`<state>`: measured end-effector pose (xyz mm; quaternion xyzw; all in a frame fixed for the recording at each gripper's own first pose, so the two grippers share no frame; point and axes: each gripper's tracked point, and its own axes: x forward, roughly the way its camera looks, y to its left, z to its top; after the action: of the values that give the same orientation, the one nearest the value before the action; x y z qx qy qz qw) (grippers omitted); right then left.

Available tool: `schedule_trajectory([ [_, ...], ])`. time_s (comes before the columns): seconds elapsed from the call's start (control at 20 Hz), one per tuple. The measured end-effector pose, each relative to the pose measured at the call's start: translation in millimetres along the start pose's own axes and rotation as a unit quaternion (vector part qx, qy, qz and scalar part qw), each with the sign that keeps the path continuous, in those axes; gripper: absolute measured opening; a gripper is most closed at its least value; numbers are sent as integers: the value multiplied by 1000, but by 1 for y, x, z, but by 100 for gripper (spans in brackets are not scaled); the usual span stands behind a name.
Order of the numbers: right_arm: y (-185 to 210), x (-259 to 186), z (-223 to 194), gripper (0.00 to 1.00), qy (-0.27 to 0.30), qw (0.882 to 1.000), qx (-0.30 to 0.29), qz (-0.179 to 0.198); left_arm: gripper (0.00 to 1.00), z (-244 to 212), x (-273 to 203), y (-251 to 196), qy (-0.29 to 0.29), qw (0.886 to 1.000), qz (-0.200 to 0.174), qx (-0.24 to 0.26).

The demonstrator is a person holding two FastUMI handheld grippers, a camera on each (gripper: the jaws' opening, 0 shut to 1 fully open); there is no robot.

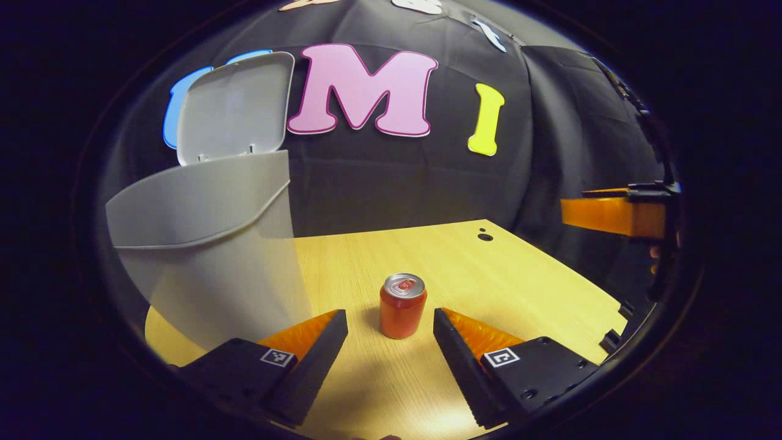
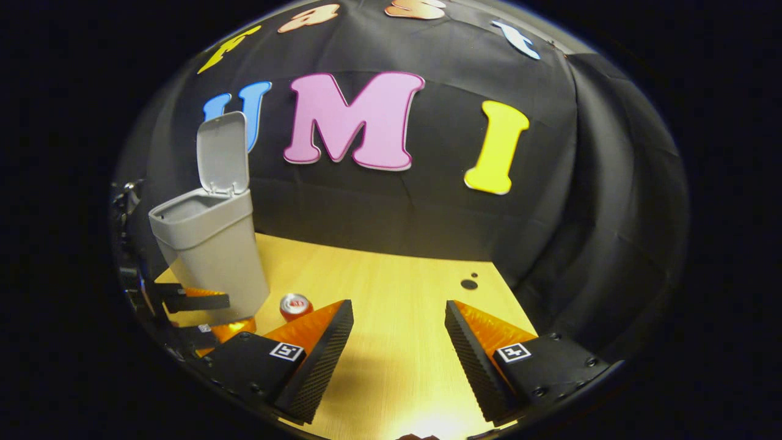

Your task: Press the lid of the desktop garbage bin to open it, pick up the crumpled paper on the desktop and throw it into the bin, then pick up the pop can on the desktop and drop it into the bin, and finally close the garbage bin lid.

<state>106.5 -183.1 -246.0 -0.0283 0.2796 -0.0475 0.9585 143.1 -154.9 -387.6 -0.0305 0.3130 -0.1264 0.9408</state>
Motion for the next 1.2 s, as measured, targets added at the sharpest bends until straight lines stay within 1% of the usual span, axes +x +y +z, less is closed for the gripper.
schedule_trajectory([
  [0.05,-4,-2,-15,98,11,1000,5,-2,94,-4,14,-3,2,1000,-1,3],
  [0.1,-6,-2,-27,98,19,1000,10,-3,97,-8,27,-6,6,1000,-1,6],
  [0.25,-4,1,-55,98,33,999,11,0,97,-21,55,-14,16,1000,-5,15],
  [0.5,15,-2,-98,98,58,998,4,19,97,-32,89,-14,18,1000,2,16],
  [0.6,15,-1,-111,98,65,998,9,17,97,-33,100,-12,16,1000,6,23],
  [0.8,14,2,-114,98,68,997,47,12,97,-38,114,-14,21,1000,3,21],
  [1.0,3,4,-110,98,63,997,53,0,97,-41,119,-14,22,1000,5,14],
  [1.1,0,4,-107,99,63,996,58,-5,90,-42,120,-14,24,1000,5,11],
  [1.2,-2,2,-105,98,61,996,62,-10,90,-41,120,-14,26,1000,4,11],
])
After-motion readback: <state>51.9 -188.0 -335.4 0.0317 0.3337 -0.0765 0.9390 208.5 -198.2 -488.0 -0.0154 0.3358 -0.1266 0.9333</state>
